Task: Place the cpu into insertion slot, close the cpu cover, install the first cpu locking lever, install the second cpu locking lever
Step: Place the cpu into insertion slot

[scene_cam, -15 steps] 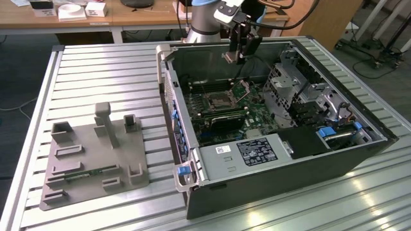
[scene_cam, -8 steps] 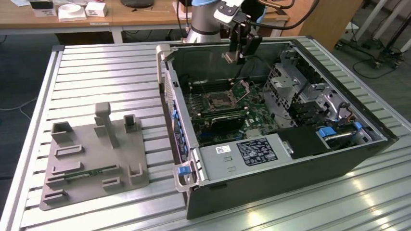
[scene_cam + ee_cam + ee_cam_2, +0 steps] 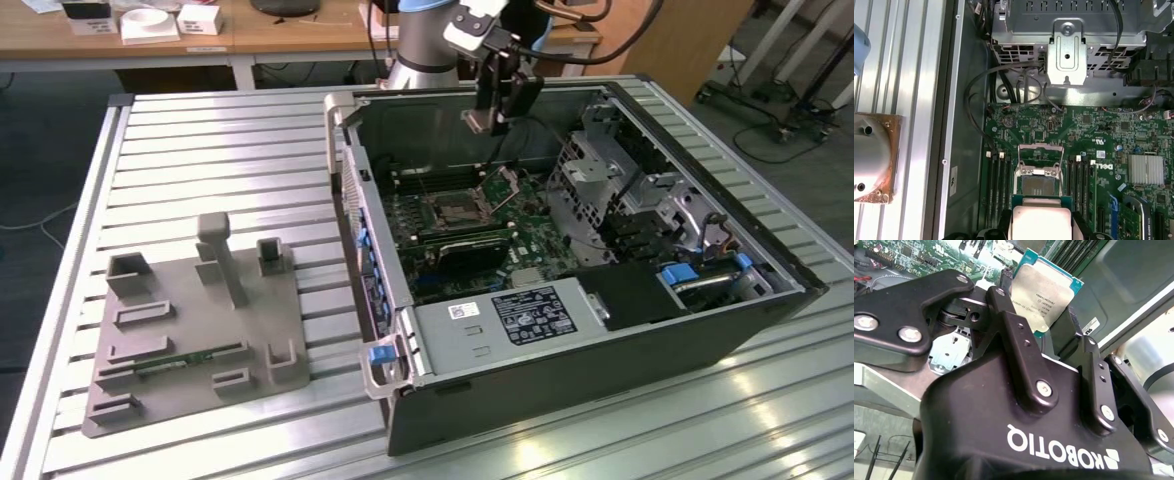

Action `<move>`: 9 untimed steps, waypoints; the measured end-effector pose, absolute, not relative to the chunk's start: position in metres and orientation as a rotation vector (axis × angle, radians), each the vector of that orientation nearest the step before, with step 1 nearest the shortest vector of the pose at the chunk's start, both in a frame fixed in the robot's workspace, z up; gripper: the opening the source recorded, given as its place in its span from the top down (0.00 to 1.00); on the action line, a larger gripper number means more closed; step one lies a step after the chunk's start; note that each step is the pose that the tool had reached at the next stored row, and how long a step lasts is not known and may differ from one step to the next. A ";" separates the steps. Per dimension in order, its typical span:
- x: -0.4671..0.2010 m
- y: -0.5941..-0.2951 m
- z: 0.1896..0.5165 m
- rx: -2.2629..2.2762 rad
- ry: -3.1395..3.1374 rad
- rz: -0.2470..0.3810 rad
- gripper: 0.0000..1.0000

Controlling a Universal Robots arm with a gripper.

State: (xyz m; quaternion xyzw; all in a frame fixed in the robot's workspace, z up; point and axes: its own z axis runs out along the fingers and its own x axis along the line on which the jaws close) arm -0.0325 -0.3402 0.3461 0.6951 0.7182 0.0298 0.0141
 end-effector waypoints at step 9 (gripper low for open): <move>-0.033 -0.340 0.338 2.210 2.232 0.049 0.46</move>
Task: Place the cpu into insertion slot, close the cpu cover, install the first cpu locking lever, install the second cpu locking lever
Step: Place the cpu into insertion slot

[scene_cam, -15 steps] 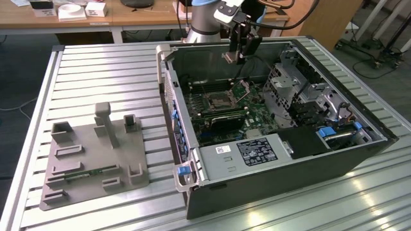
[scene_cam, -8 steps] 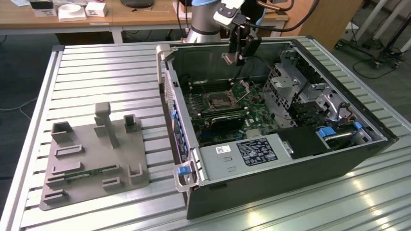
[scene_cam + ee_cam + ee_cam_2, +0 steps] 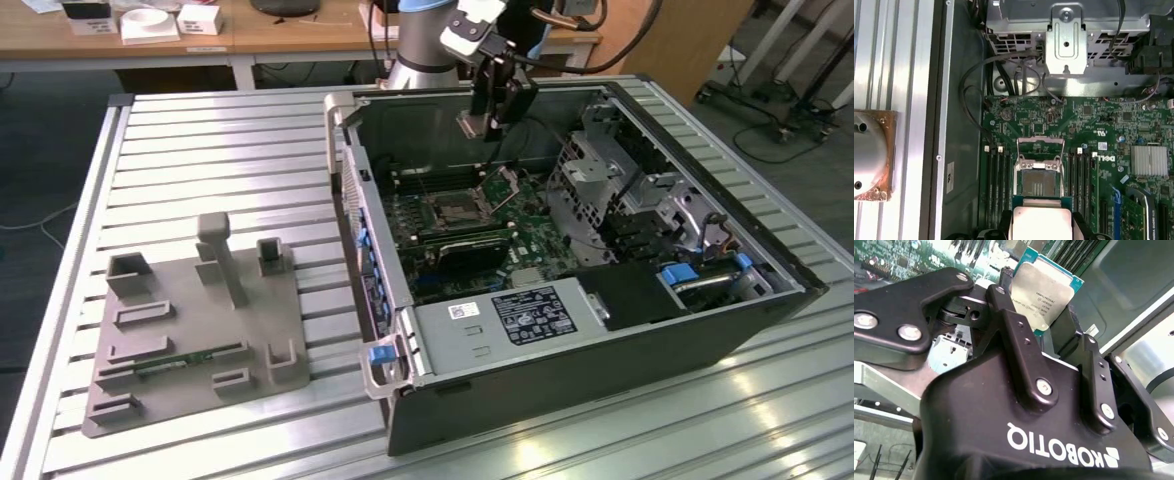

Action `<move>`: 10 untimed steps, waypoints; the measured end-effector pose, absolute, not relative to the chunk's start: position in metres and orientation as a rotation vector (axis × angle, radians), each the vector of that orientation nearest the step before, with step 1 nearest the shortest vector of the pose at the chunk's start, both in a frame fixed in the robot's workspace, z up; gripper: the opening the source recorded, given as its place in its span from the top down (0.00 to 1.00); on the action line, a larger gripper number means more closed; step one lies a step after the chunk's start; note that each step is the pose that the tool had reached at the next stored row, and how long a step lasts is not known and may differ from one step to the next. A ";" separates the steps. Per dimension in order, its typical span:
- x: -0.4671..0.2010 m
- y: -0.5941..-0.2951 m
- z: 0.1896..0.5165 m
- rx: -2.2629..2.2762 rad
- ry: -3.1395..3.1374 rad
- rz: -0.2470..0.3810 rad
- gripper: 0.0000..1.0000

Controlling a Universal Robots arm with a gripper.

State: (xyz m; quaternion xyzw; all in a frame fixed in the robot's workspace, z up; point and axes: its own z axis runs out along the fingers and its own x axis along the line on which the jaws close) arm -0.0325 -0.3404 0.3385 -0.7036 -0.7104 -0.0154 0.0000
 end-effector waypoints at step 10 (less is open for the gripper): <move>-0.032 -0.340 0.336 -2.215 -2.217 -0.036 0.46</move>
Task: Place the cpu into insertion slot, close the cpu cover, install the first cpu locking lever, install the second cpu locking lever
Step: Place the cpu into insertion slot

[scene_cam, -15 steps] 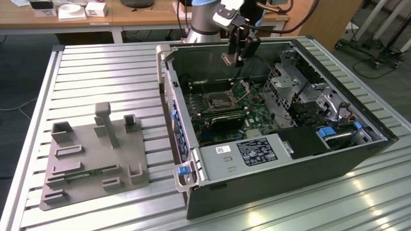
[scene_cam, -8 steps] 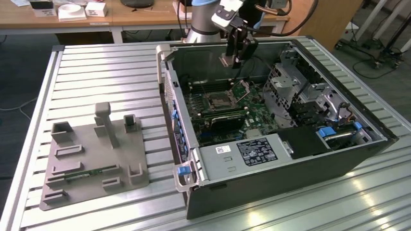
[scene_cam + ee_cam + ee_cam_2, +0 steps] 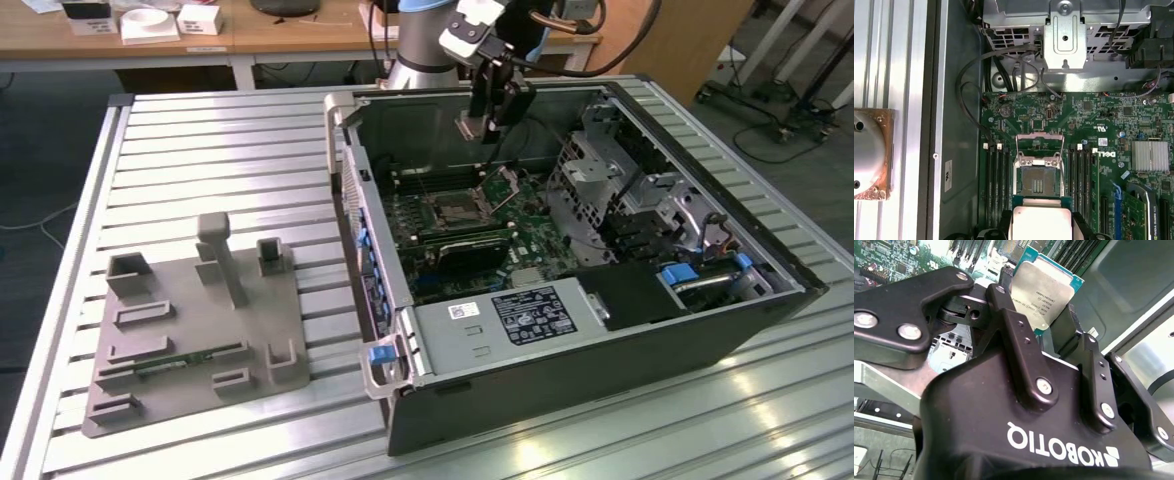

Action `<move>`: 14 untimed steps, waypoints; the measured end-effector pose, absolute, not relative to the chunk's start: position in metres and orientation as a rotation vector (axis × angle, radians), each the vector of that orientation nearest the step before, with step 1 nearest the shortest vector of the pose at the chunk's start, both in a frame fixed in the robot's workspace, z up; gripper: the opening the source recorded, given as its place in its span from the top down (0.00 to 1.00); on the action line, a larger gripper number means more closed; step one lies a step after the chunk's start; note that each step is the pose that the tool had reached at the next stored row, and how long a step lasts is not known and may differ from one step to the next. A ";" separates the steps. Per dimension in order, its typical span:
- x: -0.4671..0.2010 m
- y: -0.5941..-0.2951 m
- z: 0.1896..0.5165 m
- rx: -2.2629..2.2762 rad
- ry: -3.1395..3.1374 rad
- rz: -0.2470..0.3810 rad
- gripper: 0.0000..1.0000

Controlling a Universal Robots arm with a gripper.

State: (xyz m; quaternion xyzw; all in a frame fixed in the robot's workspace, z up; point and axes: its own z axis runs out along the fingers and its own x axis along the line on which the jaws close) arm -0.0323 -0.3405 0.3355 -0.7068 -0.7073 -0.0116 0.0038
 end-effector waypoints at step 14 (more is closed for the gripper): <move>-0.032 -0.340 0.334 -2.215 -2.216 -0.037 0.46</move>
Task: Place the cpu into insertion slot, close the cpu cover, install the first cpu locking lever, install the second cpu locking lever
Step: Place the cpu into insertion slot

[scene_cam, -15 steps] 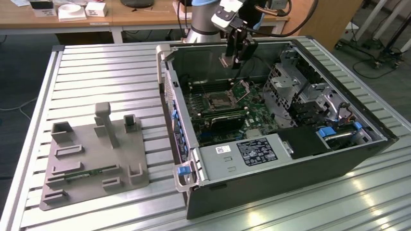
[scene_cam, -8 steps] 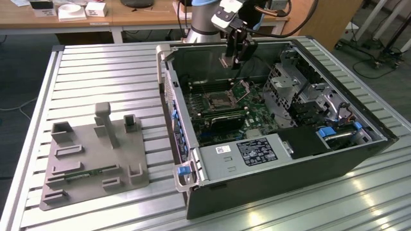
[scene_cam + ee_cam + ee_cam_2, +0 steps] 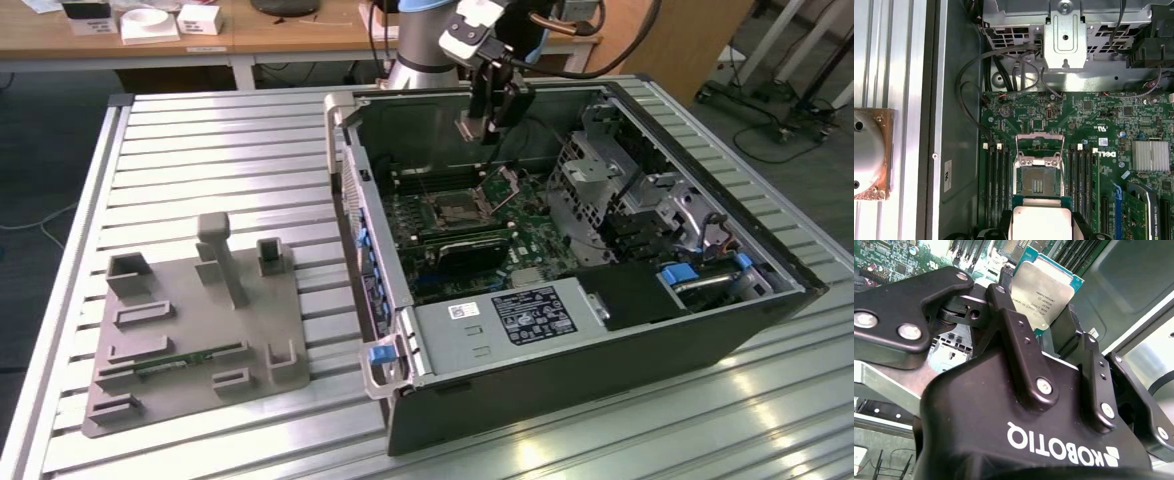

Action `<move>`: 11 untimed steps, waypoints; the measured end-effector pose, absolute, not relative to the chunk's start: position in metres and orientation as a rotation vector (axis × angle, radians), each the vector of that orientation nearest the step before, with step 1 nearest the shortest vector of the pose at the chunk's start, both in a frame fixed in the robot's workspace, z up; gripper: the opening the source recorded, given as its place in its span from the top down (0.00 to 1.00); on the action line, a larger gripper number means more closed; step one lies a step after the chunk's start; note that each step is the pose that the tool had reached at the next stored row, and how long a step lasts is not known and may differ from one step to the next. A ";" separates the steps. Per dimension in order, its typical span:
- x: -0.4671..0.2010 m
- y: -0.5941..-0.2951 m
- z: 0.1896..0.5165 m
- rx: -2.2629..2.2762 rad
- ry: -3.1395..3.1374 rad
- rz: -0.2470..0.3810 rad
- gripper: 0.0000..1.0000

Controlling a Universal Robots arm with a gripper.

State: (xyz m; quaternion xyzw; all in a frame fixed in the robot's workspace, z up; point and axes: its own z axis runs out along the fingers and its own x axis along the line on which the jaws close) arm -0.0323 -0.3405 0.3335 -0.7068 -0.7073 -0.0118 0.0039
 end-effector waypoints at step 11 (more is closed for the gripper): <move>-0.033 -0.339 0.316 -2.212 -2.220 -0.036 0.46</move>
